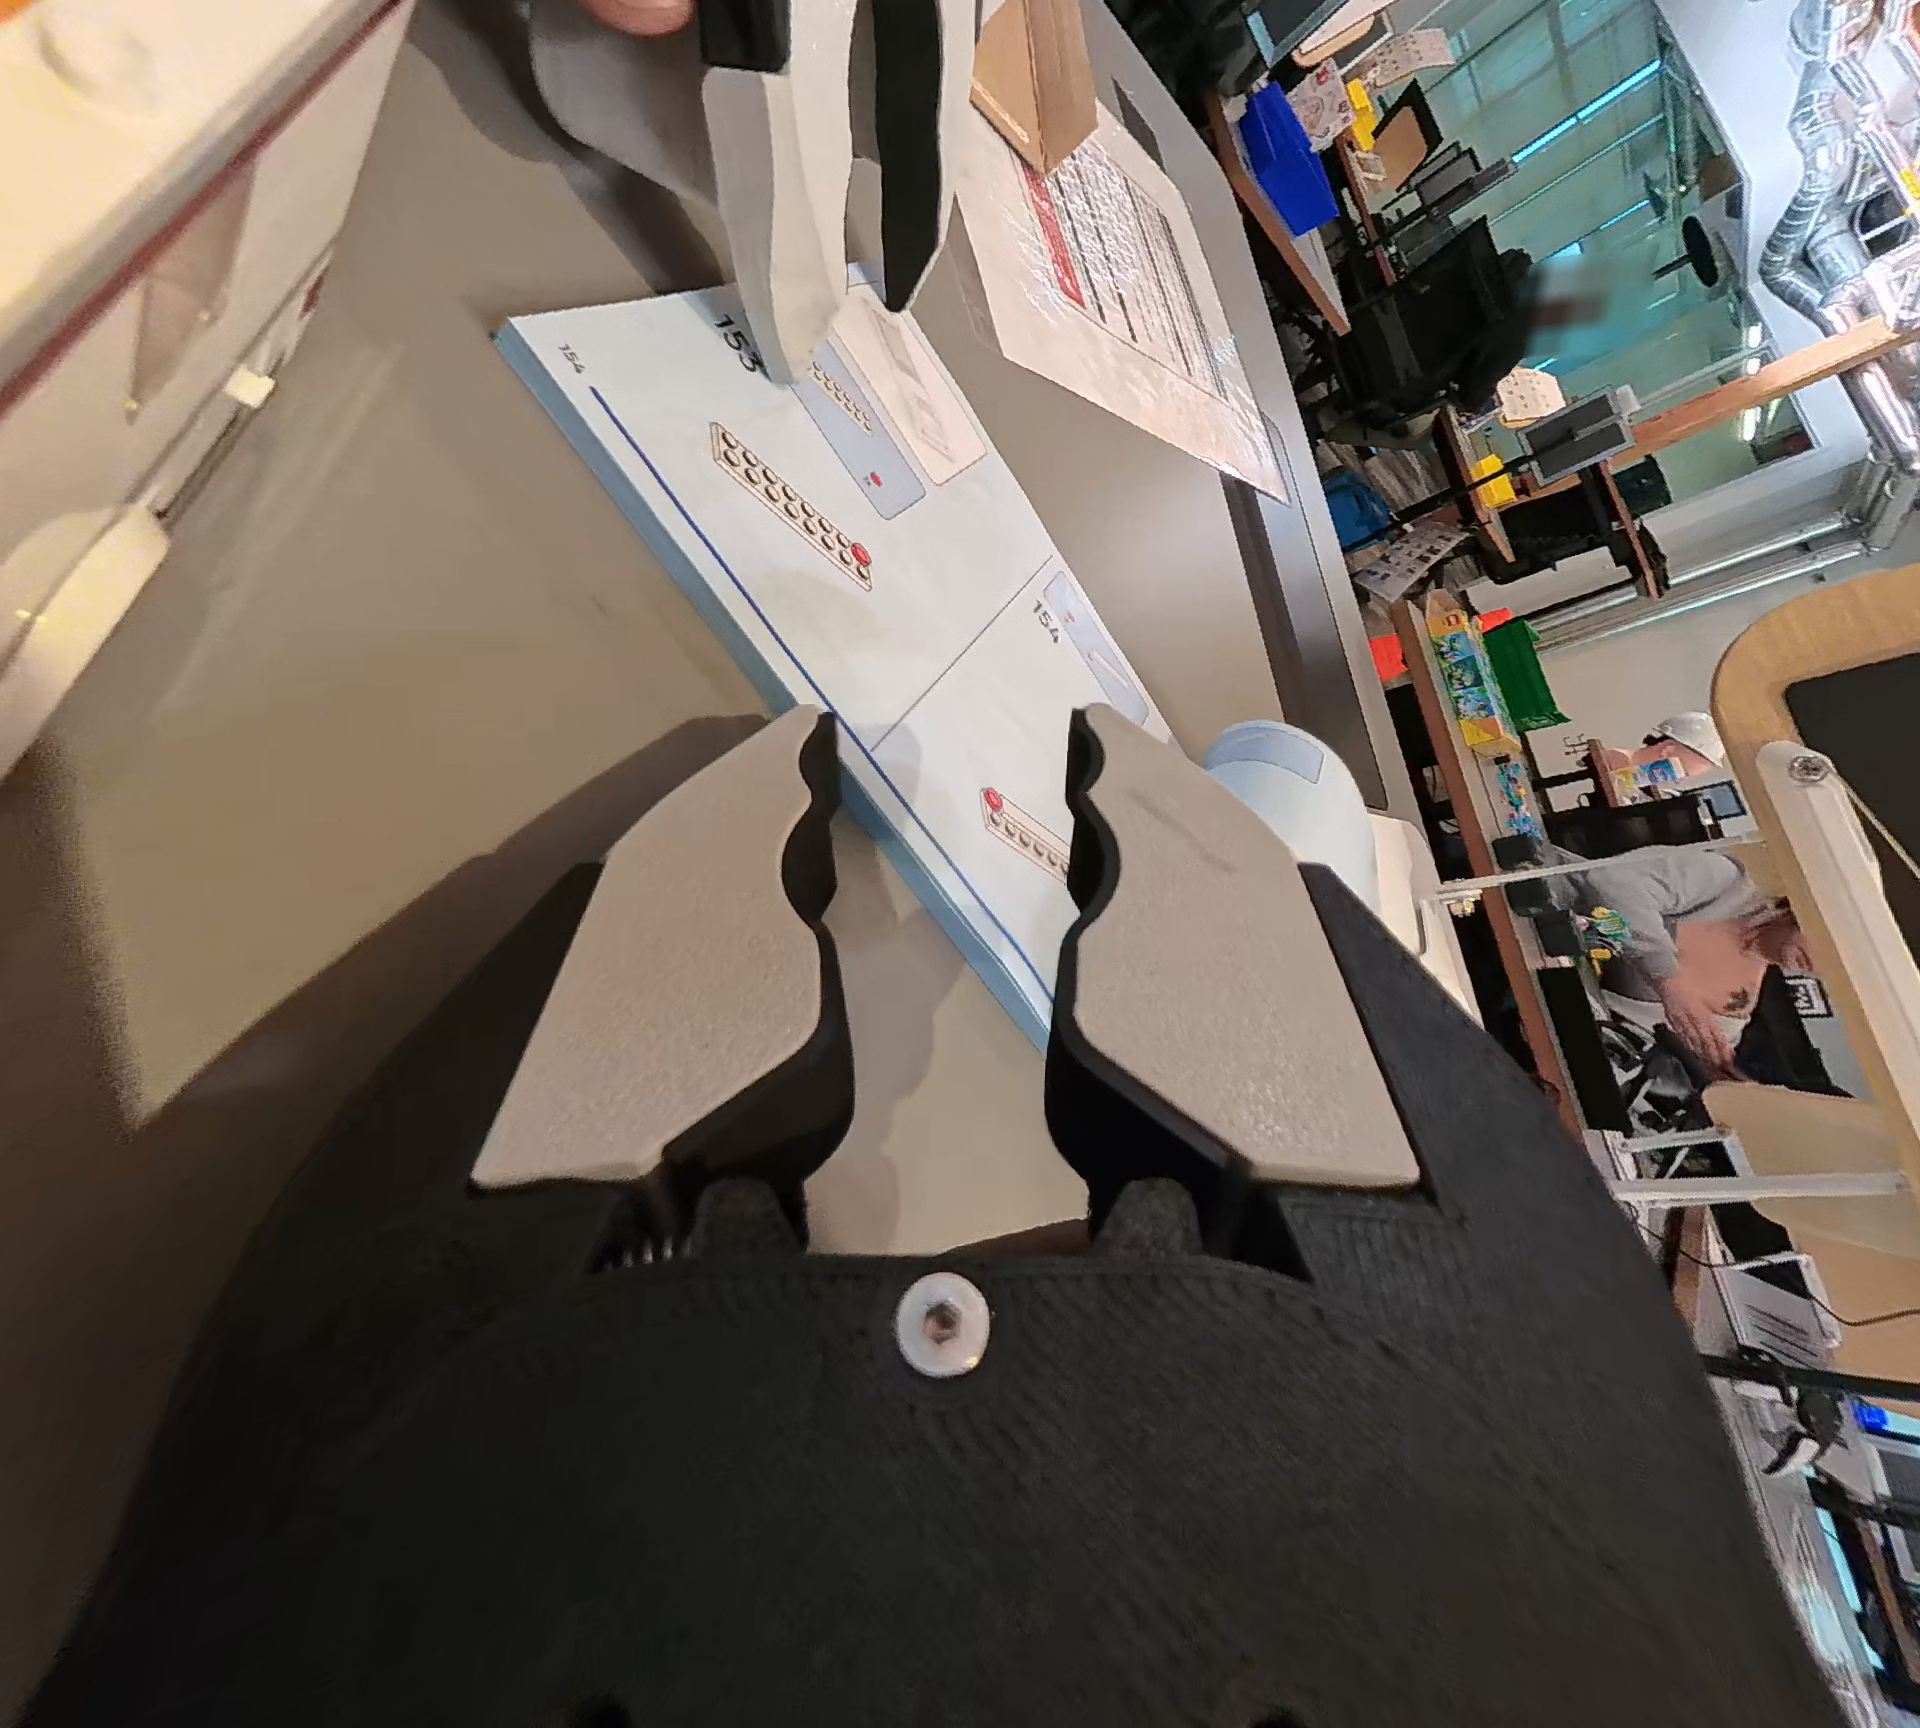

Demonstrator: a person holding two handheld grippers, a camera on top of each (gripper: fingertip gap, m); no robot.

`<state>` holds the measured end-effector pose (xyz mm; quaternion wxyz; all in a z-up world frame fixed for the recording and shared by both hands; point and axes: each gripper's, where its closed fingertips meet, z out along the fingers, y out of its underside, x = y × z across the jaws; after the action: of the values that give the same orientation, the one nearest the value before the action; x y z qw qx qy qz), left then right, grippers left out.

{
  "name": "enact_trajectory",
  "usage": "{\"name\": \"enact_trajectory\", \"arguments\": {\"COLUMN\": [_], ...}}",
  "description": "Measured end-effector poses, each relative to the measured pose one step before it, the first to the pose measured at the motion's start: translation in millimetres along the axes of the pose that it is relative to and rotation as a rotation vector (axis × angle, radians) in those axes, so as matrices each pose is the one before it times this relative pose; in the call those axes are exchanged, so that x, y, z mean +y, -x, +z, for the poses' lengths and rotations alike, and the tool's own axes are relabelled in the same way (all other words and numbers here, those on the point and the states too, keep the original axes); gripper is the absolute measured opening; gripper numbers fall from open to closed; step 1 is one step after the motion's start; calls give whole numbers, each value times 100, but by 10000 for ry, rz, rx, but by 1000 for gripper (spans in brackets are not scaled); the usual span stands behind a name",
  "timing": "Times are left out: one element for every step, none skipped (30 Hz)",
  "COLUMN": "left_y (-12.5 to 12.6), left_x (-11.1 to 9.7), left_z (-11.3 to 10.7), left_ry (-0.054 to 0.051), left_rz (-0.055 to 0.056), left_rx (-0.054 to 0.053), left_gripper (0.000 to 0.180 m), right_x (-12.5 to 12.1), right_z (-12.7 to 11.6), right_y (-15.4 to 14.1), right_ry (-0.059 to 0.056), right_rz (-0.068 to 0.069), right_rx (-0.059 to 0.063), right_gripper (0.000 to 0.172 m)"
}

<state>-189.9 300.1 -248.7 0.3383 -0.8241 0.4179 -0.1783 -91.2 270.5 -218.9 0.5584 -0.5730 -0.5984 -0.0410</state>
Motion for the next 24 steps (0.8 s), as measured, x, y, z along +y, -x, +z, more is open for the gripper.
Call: {"name": "enact_trajectory", "arguments": {"left_y": [-4,12,7,68,184,225,211,199,183,111,83,28,-34,-46,-6,22,-57,-58,-53,-54,-29,-30,-21,-21], "left_x": [-9,-11,-44,-62,-101,-110,-82,-39,14,64,74,32,11,41,46,33,26,23,23,19,-8,0,-3,-10], "left_z": [7,-7,0,-5,-46,-68,-80,-86,-64,-31,-8,12,36,35,43,34,23,21,26,9,-3,5,-5,-18], "left_ry": [-3,-5,-24,-36,-70,-93,-79,-54,-16,20,34,25,16,38,41,32,25,20,27,15,-2,2,5,-3], "left_rz": [-9,-15,-48,-77,-99,-124,-151,-169,-166,-111,-41,6,38,60,45,30,36,39,38,49,49,42,36,27], "left_rx": [4,4,18,-2,-66,-66,-32,-10,-4,10,-9,-21,-9,-14,-35,-40,12,19,17,10,-11,-8,-8,-3], "left_gripper": [59,59,58,58,59,58,59,58,59,59,59,60,60,61,61,62,62,62,62,62,63,63,63,63], "right_x": [-41,-36,-46,-78,-121,-137,-128,-138,-145,-135,-124,-136,-145,-129,-123,-91,-75,-52,-20,-5,11,-4,-4,-9], "right_z": [63,76,91,92,105,103,102,110,112,125,137,152,136,138,100,73,47,24,-16,-23,-15,-8,-11,-6], "right_y": [33,25,8,109,137,164,154,145,121,98,56,45,50,34,28,29,18,27,-4,-7,-22,-16,-3,-10], "right_ry": [-16,-1,-7,-20,-17,-13,-7,-12,-14,-3,14,-2,-13,-19,-27,-26,-26,-32,-30,-34,-18,-16,-11,-10], "right_rz": [-10,-9,14,64,129,159,156,123,80,28,-5,-23,-9,9,6,5,8,17,18,20,30,19,7,-1], "right_rx": [-104,-120,-120,-193,-227,-223,-189,-154,-108,-76,-43,-29,-28,-11,-8,-6,-5,-4,7,12,8,7,8,11], "right_gripper": [43,45,47,47,48,49,50,50,50,50,50,50,50,50,50,50,50,50,49,49,49,49,49,49]}}
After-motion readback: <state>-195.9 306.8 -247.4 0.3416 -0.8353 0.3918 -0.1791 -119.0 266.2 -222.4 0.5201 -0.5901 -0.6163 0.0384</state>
